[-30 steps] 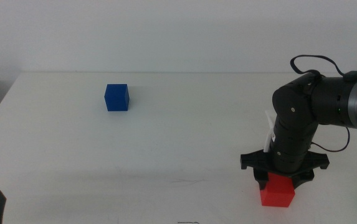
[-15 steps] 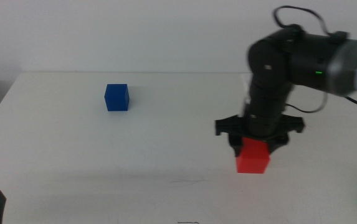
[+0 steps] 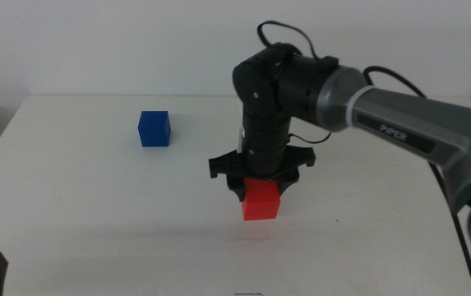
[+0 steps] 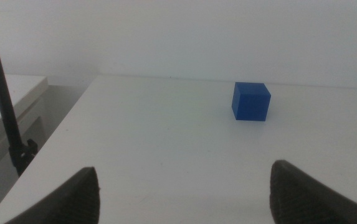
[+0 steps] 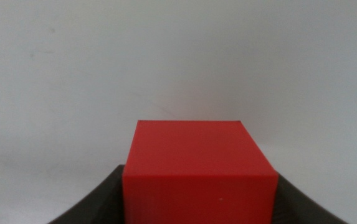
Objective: Stack red cubes first, then green, then blue cubes in a specific spot.
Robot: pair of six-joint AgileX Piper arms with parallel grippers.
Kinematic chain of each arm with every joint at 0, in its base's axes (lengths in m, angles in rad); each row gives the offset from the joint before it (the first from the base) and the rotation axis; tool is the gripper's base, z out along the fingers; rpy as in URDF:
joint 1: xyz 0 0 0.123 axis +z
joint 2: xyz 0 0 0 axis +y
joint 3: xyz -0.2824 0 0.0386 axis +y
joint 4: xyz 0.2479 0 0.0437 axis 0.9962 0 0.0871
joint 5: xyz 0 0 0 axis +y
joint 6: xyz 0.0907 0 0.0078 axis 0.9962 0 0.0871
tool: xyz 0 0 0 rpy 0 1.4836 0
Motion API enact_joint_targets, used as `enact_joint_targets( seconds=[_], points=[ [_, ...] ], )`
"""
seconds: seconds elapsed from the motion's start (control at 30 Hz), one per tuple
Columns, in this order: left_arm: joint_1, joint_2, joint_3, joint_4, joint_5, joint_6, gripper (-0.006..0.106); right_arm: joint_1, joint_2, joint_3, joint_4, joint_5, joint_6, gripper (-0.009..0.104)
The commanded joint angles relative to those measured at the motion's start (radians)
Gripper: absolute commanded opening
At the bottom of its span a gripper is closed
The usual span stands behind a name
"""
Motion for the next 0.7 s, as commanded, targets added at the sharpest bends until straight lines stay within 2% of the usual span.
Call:
enact_joint_targets(
  seconds=[0.0,0.67],
  points=[
    [-0.002,-0.02,-0.003,-0.015,-0.078,-0.011,0.094,0.005,-0.048,-0.043,-0.007,0.083,-0.004,-0.001],
    [-0.002,-0.02,-0.003,-0.015,-0.078,-0.011,0.094,0.017,-0.005,-0.043,0.009,-0.003,0.056,-0.001]
  ],
)
